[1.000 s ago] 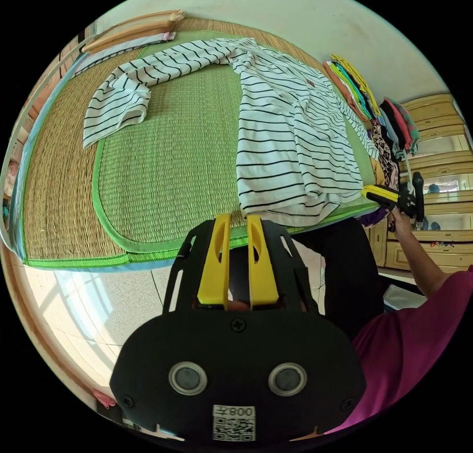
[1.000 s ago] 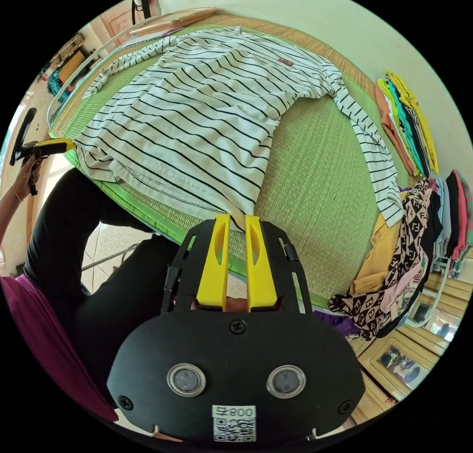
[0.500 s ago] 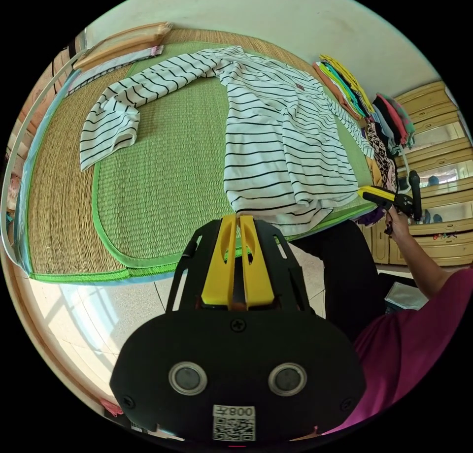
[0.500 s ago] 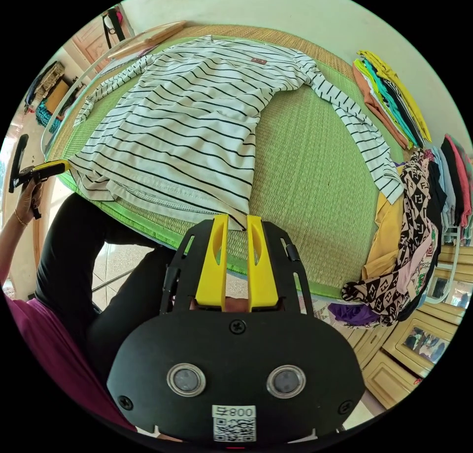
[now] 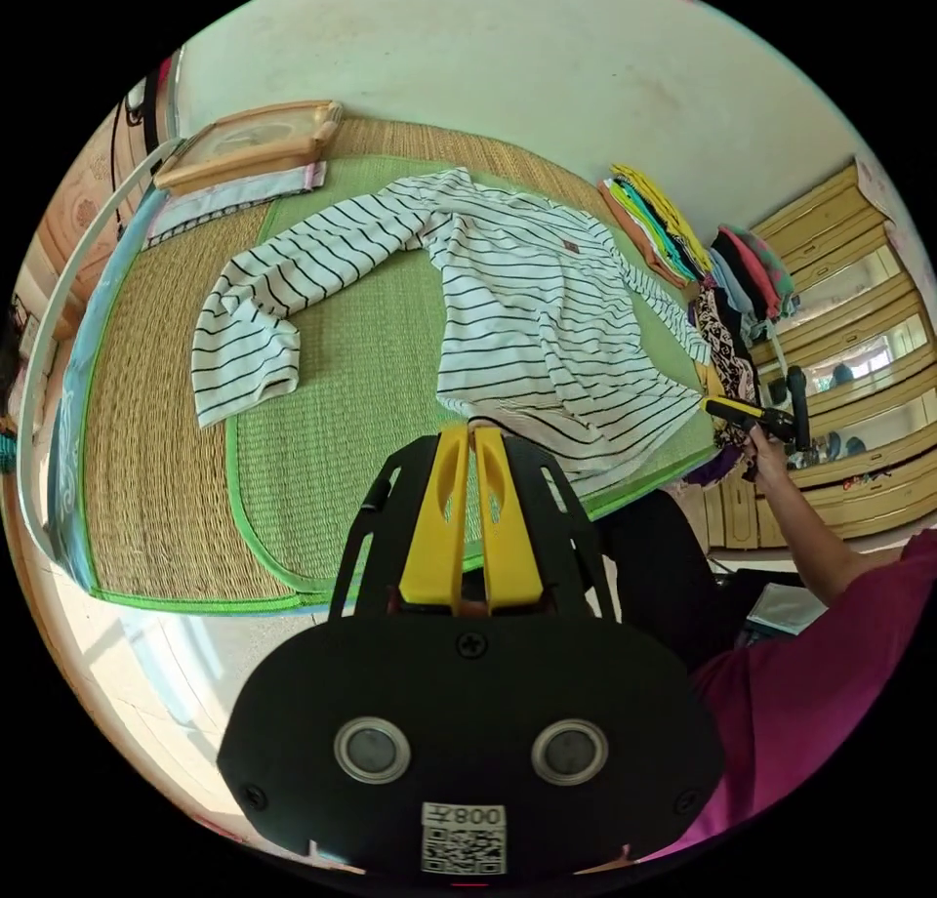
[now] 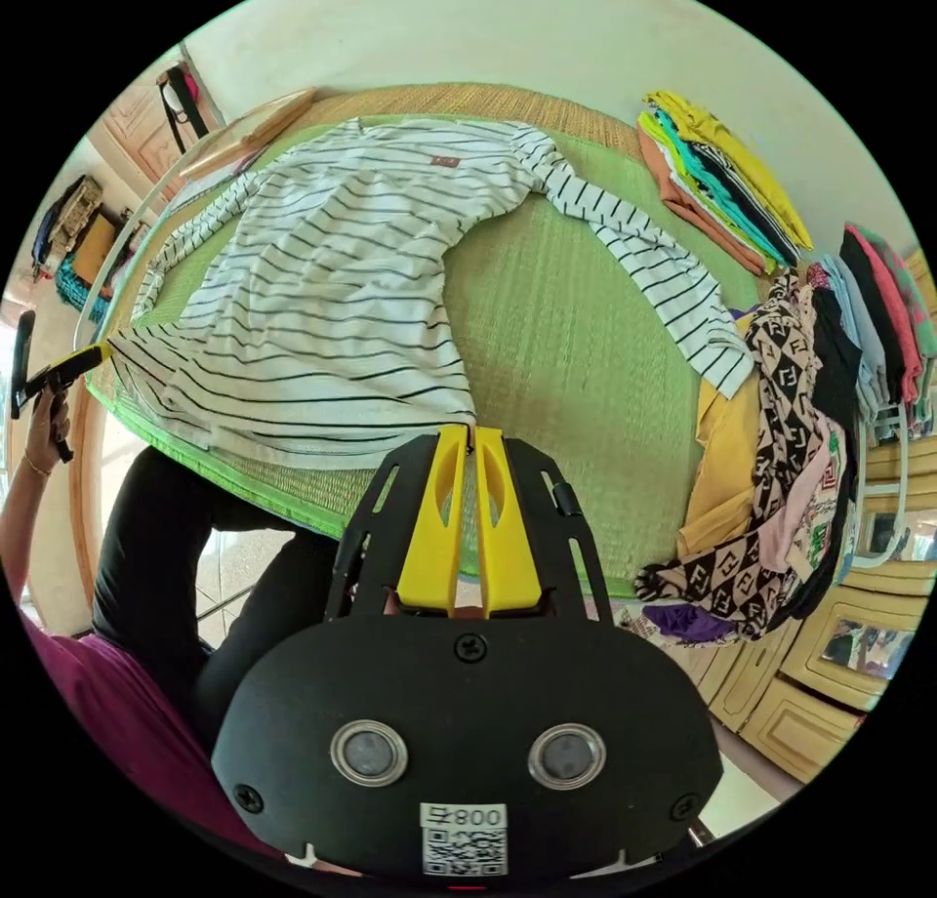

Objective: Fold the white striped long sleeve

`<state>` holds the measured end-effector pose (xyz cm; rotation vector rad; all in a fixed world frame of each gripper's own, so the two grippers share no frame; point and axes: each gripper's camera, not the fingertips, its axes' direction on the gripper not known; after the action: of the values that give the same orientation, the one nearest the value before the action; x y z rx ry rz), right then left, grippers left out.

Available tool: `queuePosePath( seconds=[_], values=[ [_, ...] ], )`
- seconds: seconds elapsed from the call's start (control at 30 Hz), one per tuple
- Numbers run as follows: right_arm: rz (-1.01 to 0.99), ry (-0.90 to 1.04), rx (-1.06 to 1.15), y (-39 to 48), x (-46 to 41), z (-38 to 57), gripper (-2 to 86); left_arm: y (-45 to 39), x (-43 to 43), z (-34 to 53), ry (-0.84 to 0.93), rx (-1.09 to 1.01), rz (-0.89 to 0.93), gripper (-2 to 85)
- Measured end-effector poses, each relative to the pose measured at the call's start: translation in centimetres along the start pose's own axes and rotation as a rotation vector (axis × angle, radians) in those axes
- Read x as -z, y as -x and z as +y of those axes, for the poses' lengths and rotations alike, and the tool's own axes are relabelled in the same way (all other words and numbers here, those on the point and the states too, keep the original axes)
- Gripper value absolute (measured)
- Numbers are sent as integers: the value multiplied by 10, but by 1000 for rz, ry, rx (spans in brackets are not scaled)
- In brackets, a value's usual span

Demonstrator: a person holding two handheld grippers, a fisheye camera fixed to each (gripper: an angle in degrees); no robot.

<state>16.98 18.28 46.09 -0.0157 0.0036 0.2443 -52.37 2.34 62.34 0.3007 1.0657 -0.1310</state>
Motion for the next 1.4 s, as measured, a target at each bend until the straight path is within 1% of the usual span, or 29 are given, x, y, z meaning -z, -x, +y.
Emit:
queuePosePath(
  seconds=[0.03, 0.07, 0.1, 0.13, 0.17, 0.2, 0.27, 0.33, 0.4, 0.53, 0.67, 0.7, 0.77, 0.83, 0.93, 1.17, 1.3, 1.4],
  values=[
    [-16, -35, -1, -12, 17, -8, 6, 0, 18, -17, -67, -12, 28, 7],
    [-49, -117, -9, -35, 59, -26, 5, -4, 42, -35, -156, -30, 46, 7],
    [-74, -200, -14, -55, 106, -43, 4, -8, 56, -43, -203, -47, 53, 7],
    [-81, -249, -13, -63, 131, -49, 3, -18, 87, -56, -301, -91, 64, 7],
    [-82, -350, 0, -73, 181, -57, 3, -31, 117, -63, -386, -149, 61, 7],
    [-62, -425, 27, -77, 225, -58, 2, -38, 131, -64, -420, -181, 50, 7],
    [0, -485, 62, -74, 270, -47, 2, -61, 168, -55, -483, -281, -6, 7],
    [-4, -502, 86, -72, 288, -25, 2, -67, 175, -37, -468, -303, 4, 7],
    [-39, -464, 76, -73, 276, 15, 2, -64, 165, -14, -410, -284, 18, 7],
    [-87, -345, -22, -88, 215, 78, 2, -41, 111, 44, -189, -151, 60, 7],
    [-250, -112, -163, -118, 115, 129, 1, -17, 45, 86, 16, -5, 90, 7],
    [-269, -41, -201, -123, 89, 140, 1, -14, 37, 90, 47, 16, 94, 7],
    [-297, 41, -231, -127, 59, 151, 2, -7, 10, 101, 144, 77, 94, 7],
    [-300, 112, -236, -127, 40, 157, 2, -5, -2, 105, 188, 112, 120, 7],
    [-264, 177, -221, -126, 29, 162, 2, -7, -6, 104, 209, 124, 110, 8],
    [-351, 170, -273, -153, 34, 170, 6, -4, -6, 92, 236, 134, 133, 16],
    [-366, 202, -288, -161, 29, 174, 17, 0, -6, 84, 242, 158, 171, 35],
    [-367, 215, -333, -173, 28, 178, 38, 9, 0, 70, 214, 192, 192, 52]
  ],
)
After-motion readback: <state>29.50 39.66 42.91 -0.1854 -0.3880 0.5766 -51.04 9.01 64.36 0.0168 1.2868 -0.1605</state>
